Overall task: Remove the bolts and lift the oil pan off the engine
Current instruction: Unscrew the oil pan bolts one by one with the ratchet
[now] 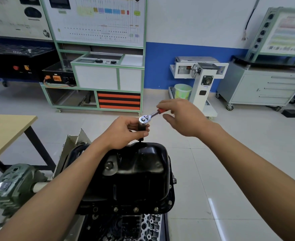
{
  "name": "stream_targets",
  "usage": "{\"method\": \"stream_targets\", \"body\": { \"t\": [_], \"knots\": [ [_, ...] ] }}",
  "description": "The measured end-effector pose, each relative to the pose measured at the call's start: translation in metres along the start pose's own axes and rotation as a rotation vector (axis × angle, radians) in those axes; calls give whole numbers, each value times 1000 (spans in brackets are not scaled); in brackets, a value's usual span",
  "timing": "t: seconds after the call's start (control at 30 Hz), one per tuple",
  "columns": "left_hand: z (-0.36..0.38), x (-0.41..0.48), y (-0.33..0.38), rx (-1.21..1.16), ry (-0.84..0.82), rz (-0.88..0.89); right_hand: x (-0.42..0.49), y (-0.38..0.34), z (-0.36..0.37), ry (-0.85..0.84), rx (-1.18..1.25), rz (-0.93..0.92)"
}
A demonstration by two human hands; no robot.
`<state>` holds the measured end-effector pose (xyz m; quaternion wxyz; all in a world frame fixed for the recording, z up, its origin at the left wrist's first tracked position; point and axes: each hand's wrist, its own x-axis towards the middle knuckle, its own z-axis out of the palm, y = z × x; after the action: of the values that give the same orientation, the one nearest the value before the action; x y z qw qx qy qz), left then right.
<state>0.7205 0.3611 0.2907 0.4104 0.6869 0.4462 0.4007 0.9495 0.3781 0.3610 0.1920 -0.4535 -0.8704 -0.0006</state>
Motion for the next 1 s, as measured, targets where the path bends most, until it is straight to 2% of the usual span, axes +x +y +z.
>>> {"method": "stream_targets", "body": {
  "t": [0.2,0.47,0.63,0.77,0.9,1.0],
  "knots": [
    [3,1,0,-1,91,10,-22,2,-6,-17,-51,78],
    [11,1,1,72,89,88,-58,-41,-5,-162,102,189],
    [11,0,-2,85,112,84,-59,-67,16,-152,102,205],
    [9,0,-1,86,135,79,-52,-61,7,-183,165,252],
    [7,-1,3,95,58,95,-47,-40,-16,-289,215,267],
    [6,-2,5,127,14,81,-40,-26,-23,-269,142,266]
  ]
}}
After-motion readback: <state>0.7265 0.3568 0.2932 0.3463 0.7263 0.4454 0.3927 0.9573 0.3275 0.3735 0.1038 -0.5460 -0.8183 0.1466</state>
